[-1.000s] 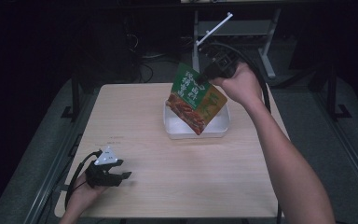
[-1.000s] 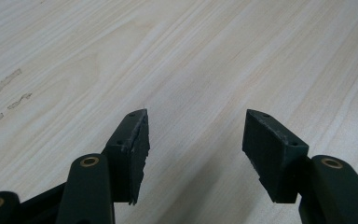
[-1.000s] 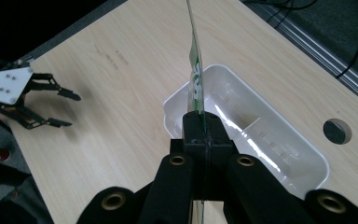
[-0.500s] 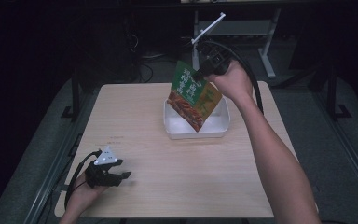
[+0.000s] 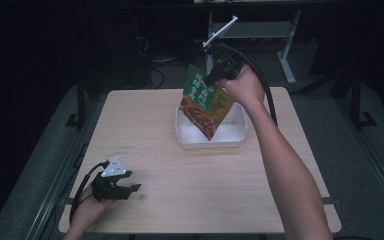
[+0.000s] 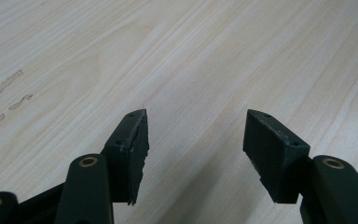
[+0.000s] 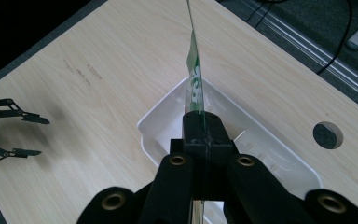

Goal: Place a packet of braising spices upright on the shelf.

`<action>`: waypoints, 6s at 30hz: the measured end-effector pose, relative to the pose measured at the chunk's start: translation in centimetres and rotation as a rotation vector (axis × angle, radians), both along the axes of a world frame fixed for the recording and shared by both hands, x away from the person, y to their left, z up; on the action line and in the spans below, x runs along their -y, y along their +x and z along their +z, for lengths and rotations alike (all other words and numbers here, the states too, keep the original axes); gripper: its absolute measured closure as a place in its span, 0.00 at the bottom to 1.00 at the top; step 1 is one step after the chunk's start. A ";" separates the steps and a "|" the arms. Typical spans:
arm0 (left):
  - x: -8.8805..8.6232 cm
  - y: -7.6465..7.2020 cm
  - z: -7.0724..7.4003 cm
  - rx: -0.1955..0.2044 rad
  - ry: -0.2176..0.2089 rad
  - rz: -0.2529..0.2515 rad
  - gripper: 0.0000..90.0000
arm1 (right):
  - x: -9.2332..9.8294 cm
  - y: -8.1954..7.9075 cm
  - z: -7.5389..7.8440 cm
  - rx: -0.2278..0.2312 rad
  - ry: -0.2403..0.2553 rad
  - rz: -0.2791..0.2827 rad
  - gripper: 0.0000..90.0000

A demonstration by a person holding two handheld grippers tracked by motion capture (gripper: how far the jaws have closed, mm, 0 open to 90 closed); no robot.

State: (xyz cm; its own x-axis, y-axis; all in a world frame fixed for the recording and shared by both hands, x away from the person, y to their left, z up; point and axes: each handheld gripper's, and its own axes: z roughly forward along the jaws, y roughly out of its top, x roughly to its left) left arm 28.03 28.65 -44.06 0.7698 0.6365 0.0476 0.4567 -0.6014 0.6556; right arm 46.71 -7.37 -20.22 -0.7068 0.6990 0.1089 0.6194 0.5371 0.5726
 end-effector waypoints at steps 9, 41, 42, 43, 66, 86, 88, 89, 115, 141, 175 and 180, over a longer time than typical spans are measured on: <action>0.0 0.0 0.1 0.002 0.001 -0.003 0.45 | -0.7 0.6 -0.7 -0.012 -0.025 -0.015 1.00; 0.0 -0.1 0.0 0.005 -0.002 0.001 0.44 | -2.4 1.7 -4.6 -0.037 -0.015 -0.021 0.88; 0.0 0.0 0.0 0.004 -0.002 0.001 0.44 | -2.2 1.5 -4.6 -0.031 -0.019 -0.022 0.87; 0.0 0.0 0.0 0.004 -0.002 0.001 0.44 | -2.2 1.5 -4.6 -0.031 -0.019 -0.022 0.87; 0.3 0.0 -0.2 -0.001 0.005 0.000 0.44 | 2.7 -0.7 -7.8 -0.046 0.083 -0.005 0.96; 0.2 0.0 -0.2 0.001 0.006 0.004 0.42 | 2.8 -0.8 -7.8 -0.034 0.083 -0.008 0.94; 0.2 0.0 -0.2 0.001 0.005 0.005 0.41 | 2.9 -0.9 -7.7 -0.033 0.092 -0.010 0.91; 0.2 0.0 -0.2 0.001 0.005 0.005 0.41 | 2.9 -0.9 -7.7 -0.033 0.092 -0.010 0.91; 0.1 0.1 -0.2 0.004 0.003 0.023 0.36 | 5.4 -1.7 -8.5 -0.043 0.128 -0.035 0.74; 0.2 0.0 -0.2 0.011 0.003 0.027 0.34 | 8.5 -4.1 -10.5 -0.069 0.172 -0.021 0.64; 0.4 0.0 -0.3 0.002 -0.010 0.030 0.33 | 11.4 -7.7 -14.8 -0.118 0.239 -0.005 0.58; 0.4 0.0 -0.3 0.001 -0.011 0.030 0.32 | 11.9 -8.4 -15.6 -0.124 0.247 -0.007 0.57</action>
State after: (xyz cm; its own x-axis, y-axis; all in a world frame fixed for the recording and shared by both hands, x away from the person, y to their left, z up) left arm 28.07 28.21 -44.37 0.7503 0.6598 0.0414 0.4736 -0.5803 0.6625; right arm 38.36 -19.28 -35.81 -0.6725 0.6455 0.3620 0.6960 0.3855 0.6057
